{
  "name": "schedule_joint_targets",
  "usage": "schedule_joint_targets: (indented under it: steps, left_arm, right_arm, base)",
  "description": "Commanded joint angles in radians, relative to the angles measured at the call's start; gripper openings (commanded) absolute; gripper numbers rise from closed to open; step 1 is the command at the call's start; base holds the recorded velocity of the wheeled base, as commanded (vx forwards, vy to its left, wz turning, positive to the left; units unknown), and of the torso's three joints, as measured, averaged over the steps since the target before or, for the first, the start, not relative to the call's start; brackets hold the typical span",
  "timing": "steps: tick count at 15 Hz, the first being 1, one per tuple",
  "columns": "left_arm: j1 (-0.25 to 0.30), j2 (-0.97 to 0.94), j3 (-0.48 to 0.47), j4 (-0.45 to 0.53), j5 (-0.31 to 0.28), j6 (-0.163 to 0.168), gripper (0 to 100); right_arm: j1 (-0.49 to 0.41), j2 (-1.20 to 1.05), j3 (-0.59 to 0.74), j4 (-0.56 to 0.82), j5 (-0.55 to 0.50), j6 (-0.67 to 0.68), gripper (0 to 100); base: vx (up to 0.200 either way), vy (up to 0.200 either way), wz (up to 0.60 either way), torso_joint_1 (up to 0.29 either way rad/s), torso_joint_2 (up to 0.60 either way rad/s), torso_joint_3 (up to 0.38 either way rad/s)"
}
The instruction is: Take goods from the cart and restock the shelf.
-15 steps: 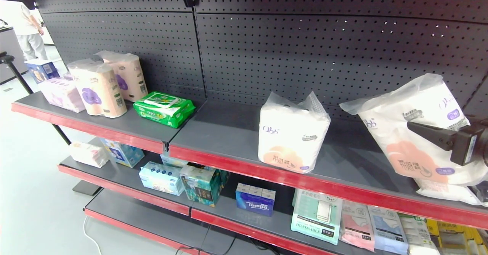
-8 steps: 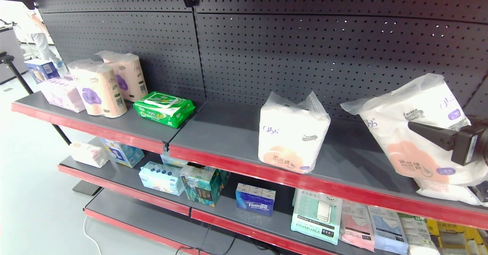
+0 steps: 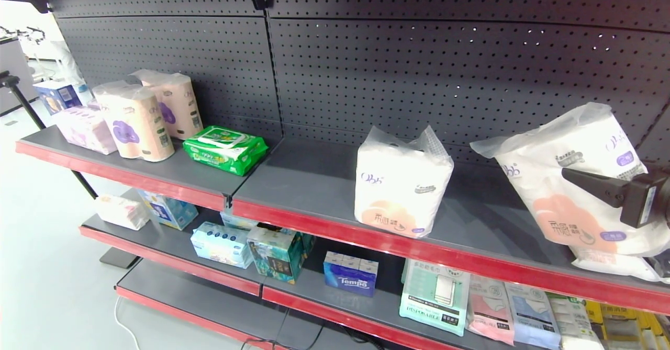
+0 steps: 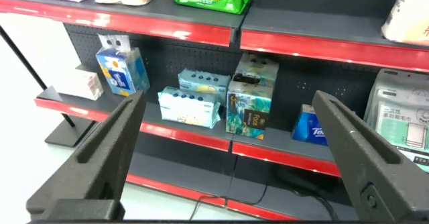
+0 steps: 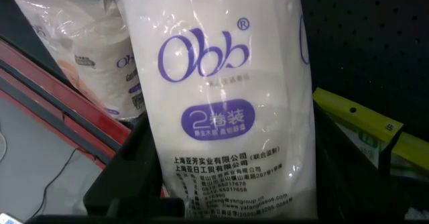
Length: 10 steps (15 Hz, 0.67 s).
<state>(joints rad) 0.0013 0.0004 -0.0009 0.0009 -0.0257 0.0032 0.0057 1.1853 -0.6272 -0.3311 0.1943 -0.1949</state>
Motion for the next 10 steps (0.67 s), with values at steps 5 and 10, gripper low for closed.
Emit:
schedule_joint_targets:
  steps: [5, 10]
  left_arm:
    - [0.000, 0.000, 0.001, -0.001, 0.000, 0.000, 100]
    - [0.000, 0.000, 0.001, -0.001, 0.000, 0.000, 100]
  right_arm:
    - [-0.021, 0.076, 0.003, -0.075, -0.001, 0.005, 0]
    - [-0.052, 0.255, -0.031, -0.246, 0.001, 0.012, 0]
  base:
    - [0.000, 0.000, 0.00, 0.000, 0.00, 0.000]
    - [0.000, 0.000, 0.00, 0.000, 0.00, 0.000]
